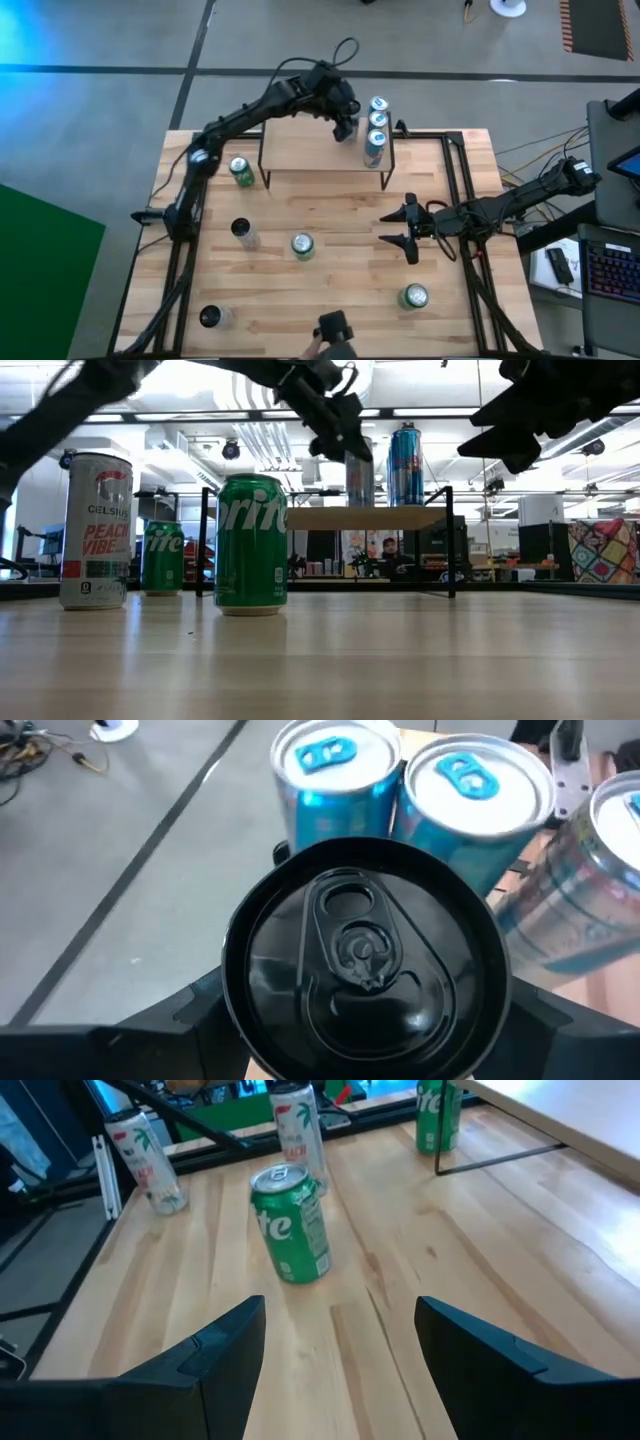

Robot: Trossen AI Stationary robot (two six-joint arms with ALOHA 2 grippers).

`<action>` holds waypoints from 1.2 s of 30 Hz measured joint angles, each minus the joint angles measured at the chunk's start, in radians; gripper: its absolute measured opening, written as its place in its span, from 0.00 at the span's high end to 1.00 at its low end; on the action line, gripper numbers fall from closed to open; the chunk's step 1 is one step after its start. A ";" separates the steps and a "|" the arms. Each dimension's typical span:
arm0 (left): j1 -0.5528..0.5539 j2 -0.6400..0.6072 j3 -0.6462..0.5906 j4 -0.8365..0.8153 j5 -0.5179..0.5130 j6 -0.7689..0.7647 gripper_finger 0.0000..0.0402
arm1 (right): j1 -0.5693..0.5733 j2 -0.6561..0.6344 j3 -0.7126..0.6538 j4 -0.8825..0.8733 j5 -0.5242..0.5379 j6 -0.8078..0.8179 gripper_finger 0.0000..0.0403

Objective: Sort soda cans
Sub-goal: Put the right white-pink soda can on the shelf, then put the top white-pink soda can on the shelf and align it with other white-pink soda can

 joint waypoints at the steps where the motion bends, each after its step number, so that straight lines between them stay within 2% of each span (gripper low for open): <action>1: -0.001 0.030 0.049 -0.028 0.001 0.009 0.35 | 0.000 0.000 0.000 0.002 0.000 0.000 0.39; 4: 0.001 0.003 -0.046 0.097 0.024 0.021 0.35 | 0.000 -0.002 0.000 0.000 0.001 -0.001 0.39; 7: 0.012 -0.018 -0.090 0.120 0.030 0.026 0.35 | 0.002 -0.005 -0.001 -0.020 0.001 0.004 0.39; 13: 0.031 -0.022 -0.096 0.116 0.028 -0.008 0.32 | 0.004 -0.006 -0.009 -0.018 0.005 0.027 0.39; 21: 0.029 -0.021 -0.073 0.129 0.028 -0.007 0.23 | 0.004 -0.005 -0.009 -0.019 0.005 0.053 0.39; 29: 0.029 -0.026 0.050 -0.008 0.021 -0.023 0.13 | 0.004 -0.006 -0.009 -0.019 0.041 0.034 0.39; 36: 0.025 -0.154 -0.026 -0.071 -0.010 -0.073 0.14 | 0.004 -0.013 -0.010 -0.018 0.058 -0.002 0.39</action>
